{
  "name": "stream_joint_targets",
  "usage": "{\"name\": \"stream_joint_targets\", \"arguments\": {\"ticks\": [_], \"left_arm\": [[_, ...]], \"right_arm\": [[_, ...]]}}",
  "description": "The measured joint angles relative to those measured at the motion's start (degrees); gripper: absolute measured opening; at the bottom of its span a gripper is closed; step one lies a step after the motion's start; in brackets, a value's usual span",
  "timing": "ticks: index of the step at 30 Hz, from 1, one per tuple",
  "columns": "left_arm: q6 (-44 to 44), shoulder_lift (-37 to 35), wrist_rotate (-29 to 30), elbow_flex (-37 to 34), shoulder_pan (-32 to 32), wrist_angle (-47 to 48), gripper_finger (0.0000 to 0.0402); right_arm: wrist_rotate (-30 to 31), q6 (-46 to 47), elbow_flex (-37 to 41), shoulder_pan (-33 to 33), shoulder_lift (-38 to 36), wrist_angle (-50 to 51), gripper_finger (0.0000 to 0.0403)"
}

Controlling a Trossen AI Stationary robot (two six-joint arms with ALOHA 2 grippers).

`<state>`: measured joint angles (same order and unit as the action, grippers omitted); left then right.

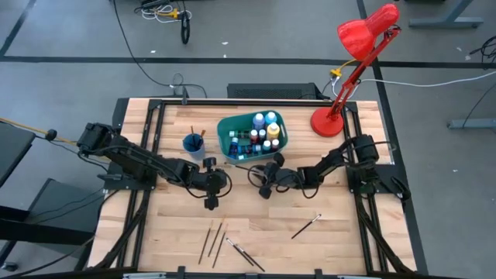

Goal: Pick & Place Paint Supplies
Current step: Put the silver paint brush into the blue cup

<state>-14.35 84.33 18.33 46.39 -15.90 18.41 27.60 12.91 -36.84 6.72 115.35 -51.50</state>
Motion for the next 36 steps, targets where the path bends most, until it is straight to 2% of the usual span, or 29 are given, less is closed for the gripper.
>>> {"name": "stream_joint_targets", "arguments": {"ticks": [5, 12, 16, 23, 33, 36], "left_arm": [[0.02, 0.0, -0.02, 0.0, -0.22, 0.0, 0.0081], [-0.02, 0.0, -0.02, 0.0, -0.26, 0.0, 0.0081], [0.17, 0.0, -0.02, 0.0, -0.26, 0.0, 0.0081], [0.17, 0.0, 0.0, 0.0, -0.26, 0.0, 0.0081], [-0.02, 0.0, -0.17, 0.0, -0.26, 0.02, 0.0081], [-0.76, 0.0, -0.16, 0.0, -0.63, -0.04, 0.0081]], "right_arm": [[-0.08, 2.45, 0.0, -1.03, 0.02, 3.87, 0.0142], [-1.17, 3.34, 0.0, -1.44, -0.02, 4.43, 0.0136], [-2.53, 2.84, -0.22, -1.48, -0.18, 5.72, 0.0105], [-5.45, 0.04, -3.85, -1.48, -0.35, 13.14, 0.0015], [-5.54, -2.02, -4.49, -0.11, -1.0, 14.39, 0.0004], [-8.22, -4.03, -4.29, 1.19, -2.99, 16.02, 0.0003]]}}
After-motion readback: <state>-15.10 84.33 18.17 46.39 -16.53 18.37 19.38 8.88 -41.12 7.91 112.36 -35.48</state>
